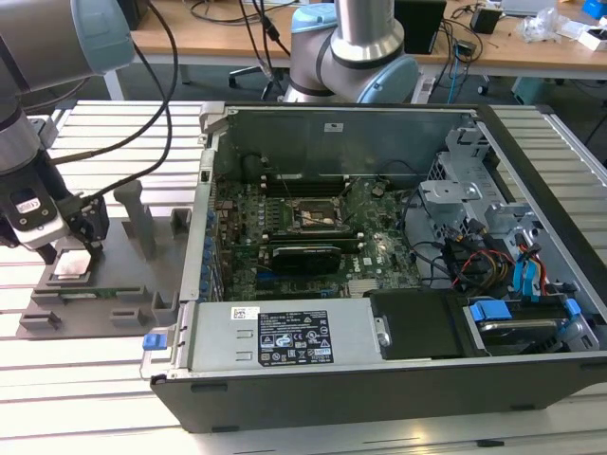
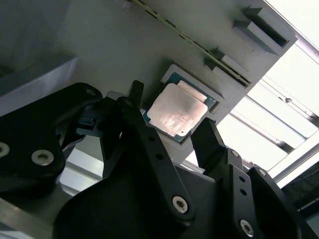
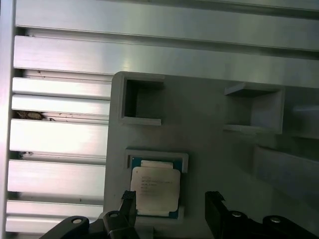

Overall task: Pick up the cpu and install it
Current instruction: 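Pick up the cpu and move it towards the insertion slot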

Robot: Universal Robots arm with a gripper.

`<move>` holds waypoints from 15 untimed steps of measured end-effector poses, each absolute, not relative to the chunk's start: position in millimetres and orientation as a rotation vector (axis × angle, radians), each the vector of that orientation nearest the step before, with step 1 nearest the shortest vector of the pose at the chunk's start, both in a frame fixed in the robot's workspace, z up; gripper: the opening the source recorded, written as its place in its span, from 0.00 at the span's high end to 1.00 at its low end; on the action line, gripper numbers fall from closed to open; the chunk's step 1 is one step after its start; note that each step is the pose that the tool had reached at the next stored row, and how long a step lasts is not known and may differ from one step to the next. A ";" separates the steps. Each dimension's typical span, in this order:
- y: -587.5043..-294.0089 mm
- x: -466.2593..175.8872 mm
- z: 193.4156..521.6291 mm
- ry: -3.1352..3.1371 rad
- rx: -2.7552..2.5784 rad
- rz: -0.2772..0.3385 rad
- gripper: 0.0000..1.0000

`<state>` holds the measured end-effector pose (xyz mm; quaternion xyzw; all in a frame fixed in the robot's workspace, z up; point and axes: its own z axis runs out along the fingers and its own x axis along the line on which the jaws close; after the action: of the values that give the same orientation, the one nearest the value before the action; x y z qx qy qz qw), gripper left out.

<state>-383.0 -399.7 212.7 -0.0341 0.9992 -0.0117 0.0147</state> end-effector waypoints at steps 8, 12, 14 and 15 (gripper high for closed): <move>-399.7 -383.0 207.6 3.110 -0.106 -0.036 0.34; -399.7 -383.0 205.5 3.110 -0.106 -0.036 0.34; -399.8 -383.0 204.2 3.110 -0.106 -0.036 0.34; -399.7 -383.0 203.7 3.110 -0.106 -0.037 0.34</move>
<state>-383.0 -399.7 203.7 -0.0341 0.9992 -0.0117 0.0147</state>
